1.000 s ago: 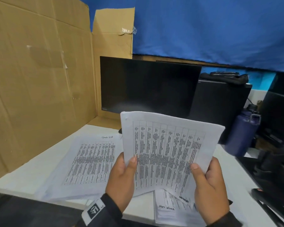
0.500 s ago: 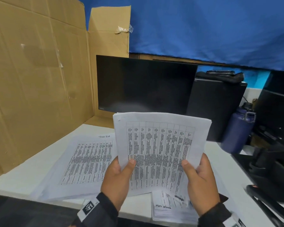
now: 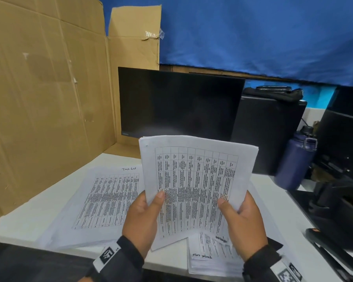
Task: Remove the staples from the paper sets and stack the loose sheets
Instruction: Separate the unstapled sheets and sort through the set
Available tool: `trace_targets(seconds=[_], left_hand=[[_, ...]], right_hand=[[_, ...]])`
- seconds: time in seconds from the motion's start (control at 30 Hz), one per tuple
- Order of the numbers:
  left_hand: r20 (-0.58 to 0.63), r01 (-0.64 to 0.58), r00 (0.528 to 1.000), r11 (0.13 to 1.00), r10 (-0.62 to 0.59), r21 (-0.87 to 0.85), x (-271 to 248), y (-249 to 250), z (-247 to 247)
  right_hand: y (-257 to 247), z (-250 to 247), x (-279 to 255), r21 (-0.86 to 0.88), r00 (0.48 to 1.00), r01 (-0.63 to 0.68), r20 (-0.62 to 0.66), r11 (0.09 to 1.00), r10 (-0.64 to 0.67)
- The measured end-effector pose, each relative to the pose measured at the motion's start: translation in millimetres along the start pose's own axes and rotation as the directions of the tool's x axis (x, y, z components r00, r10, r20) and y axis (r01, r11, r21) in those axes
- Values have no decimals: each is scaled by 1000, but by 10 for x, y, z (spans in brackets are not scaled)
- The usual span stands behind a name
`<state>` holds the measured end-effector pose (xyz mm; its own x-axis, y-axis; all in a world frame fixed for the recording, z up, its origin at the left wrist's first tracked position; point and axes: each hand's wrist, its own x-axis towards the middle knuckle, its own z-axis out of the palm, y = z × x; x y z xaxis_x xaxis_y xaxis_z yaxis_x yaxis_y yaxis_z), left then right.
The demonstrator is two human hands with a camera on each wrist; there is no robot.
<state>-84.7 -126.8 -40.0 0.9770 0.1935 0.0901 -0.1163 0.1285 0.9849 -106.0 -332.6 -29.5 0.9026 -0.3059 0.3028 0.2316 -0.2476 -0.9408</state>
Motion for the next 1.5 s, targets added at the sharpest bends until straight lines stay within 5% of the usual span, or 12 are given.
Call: trace_targets(seconds=[0.43, 0.63, 0.77, 0.93, 1.03, 1.27, 1.4, 1.47, 1.5], left_hand=[[34, -28, 999, 991, 24, 132, 105, 125, -82], [214, 205, 951, 974, -221, 96, 189, 196, -106], [226, 338, 913, 940, -338, 39, 230, 119, -115], [237, 336, 915, 942, -326, -3, 243, -7, -130], [134, 287, 947, 956, -292, 53, 262, -231, -127], [29, 166, 985, 974, -172, 155, 76, -54, -65], [53, 81, 993, 929, -107, 362, 78, 77, -132], [84, 19, 994, 880, -67, 474, 58, 105, -172], [98, 8, 993, 865, -66, 502, 48, 117, -185]], right_hand=[[-95, -76, 46, -104, 996, 10, 94, 995, 0], [-87, -258, -74, -229, 989, -2, 146, 973, 36], [46, -367, -210, -274, 970, -93, 191, 957, 149], [151, -421, -323, -287, 953, -184, 184, 940, 243], [160, -405, -374, -318, 939, -229, 179, 920, 295], [107, -526, -397, -236, 908, -130, 361, 963, 211], [147, -991, -156, -452, 988, -4, 134, 892, 72], [203, -1302, -10, -694, 998, -57, -57, 717, 25], [278, -1471, 68, -820, 987, -130, -161, 557, -7]])
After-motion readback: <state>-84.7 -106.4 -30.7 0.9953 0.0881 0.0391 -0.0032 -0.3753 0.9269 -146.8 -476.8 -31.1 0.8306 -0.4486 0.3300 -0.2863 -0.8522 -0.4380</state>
